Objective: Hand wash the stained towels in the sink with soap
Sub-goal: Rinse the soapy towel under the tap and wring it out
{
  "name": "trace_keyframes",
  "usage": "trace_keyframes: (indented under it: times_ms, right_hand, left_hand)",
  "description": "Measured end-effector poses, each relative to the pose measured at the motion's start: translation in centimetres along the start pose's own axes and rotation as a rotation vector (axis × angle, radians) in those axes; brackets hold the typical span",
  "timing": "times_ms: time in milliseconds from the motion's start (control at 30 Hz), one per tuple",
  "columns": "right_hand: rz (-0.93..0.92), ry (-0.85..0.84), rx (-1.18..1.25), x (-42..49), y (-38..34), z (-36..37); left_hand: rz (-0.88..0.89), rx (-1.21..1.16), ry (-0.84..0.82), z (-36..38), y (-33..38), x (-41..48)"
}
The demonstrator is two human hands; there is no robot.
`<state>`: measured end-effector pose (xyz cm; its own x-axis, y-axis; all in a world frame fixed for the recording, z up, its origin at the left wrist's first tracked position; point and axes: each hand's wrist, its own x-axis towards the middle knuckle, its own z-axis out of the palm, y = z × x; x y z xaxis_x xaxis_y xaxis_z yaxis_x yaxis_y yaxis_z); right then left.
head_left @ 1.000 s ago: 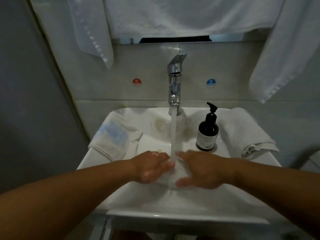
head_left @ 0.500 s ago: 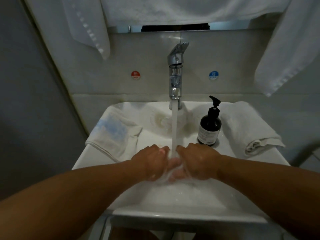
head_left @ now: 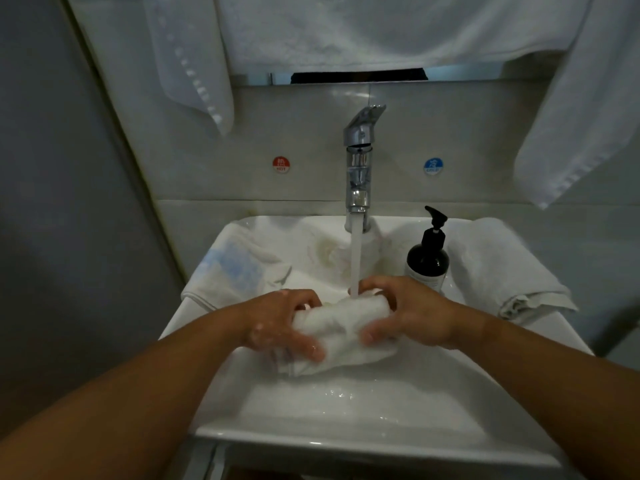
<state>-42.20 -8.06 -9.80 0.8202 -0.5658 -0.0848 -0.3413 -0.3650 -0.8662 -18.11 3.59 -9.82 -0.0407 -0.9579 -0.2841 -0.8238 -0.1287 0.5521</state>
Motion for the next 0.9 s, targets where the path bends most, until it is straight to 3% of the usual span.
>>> trace_keyframes:
  times_ms: [167, 400, 600, 767, 900]
  right_hand:
    - [-0.109, 0.098, 0.23, 0.0, -0.9, 1.0]
    - [-0.155, 0.225, 0.136, 0.8, -1.8, 2.5]
    - [-0.033, 0.303, 0.145, 0.7, -1.5, 1.4]
    - [0.107, 0.4, 0.409, 0.0, -2.1, -1.2]
    - [0.228, 0.492, 0.326, -0.6, -2.0, -2.9]
  left_hand:
    - [0.029, -0.086, 0.015, -0.3, -0.3, 0.3]
    - [0.042, -0.133, 0.054, -0.4, -0.1, -0.1]
    - [0.056, -0.155, 0.125, 0.4, 0.8, 0.3]
    - [0.137, -0.205, 0.14, 1.2, 3.0, 0.2]
    - [0.153, -0.298, 0.172, 1.8, 3.7, 0.5]
